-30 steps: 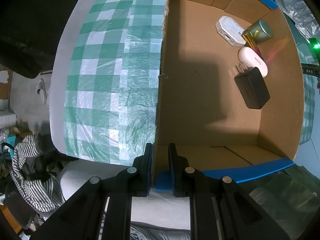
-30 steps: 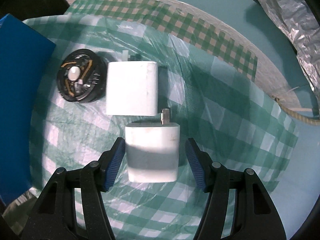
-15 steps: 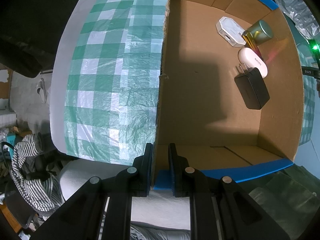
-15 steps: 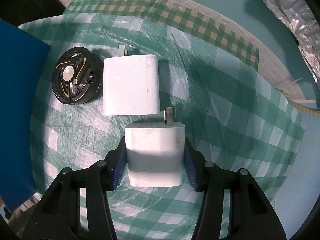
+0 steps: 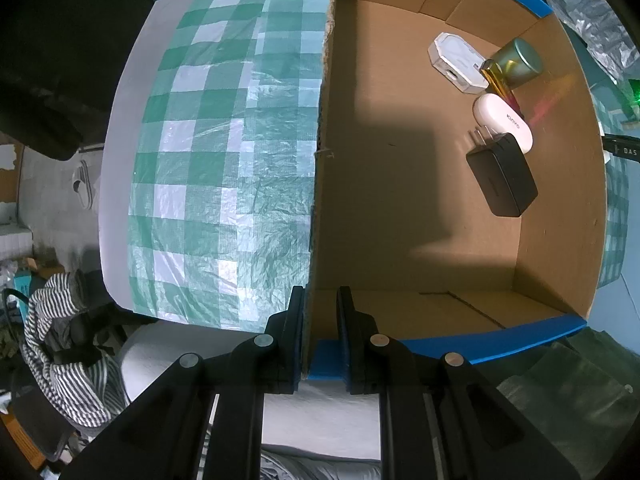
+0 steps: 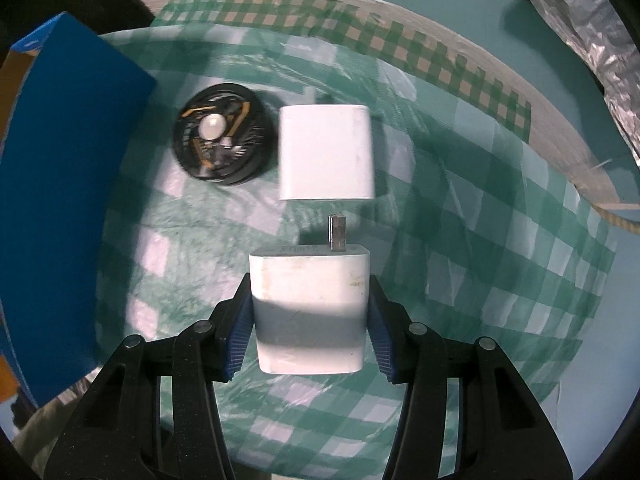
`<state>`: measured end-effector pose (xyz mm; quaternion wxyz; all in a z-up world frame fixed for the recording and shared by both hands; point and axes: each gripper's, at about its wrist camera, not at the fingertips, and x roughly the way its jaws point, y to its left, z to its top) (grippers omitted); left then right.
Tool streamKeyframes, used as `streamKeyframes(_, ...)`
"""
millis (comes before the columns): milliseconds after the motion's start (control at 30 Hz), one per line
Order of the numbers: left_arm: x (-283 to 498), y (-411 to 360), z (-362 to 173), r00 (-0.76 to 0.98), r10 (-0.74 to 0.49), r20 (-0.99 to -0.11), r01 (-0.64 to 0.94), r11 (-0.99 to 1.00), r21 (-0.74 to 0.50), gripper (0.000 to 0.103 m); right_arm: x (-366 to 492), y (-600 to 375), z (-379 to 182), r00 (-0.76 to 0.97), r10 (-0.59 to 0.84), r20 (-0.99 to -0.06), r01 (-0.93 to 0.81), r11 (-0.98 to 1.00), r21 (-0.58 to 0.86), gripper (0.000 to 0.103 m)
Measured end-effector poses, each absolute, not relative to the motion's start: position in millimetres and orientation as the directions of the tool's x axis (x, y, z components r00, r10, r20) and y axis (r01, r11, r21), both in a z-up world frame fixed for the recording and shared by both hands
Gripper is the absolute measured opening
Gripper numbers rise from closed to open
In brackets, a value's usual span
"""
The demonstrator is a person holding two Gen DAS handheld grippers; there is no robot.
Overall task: Organize rigid objects
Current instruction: 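Close the right gripper on the nearer white charger and lift it, then carry the white charger into the box and release it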
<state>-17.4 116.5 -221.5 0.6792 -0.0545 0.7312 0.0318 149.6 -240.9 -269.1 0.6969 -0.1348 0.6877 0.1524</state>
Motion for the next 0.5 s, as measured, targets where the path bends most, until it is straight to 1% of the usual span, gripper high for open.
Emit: streamKeyframes(500, -17.7, 114.6, -216.8, -0.068, -0.043, -0.997, -0.106, 0.994, -0.036, 0.015, 129.5, -218.7, -224.6, 0.024, 0.072, -0.997, -0.456, 0.888, 0.053, 0.052)
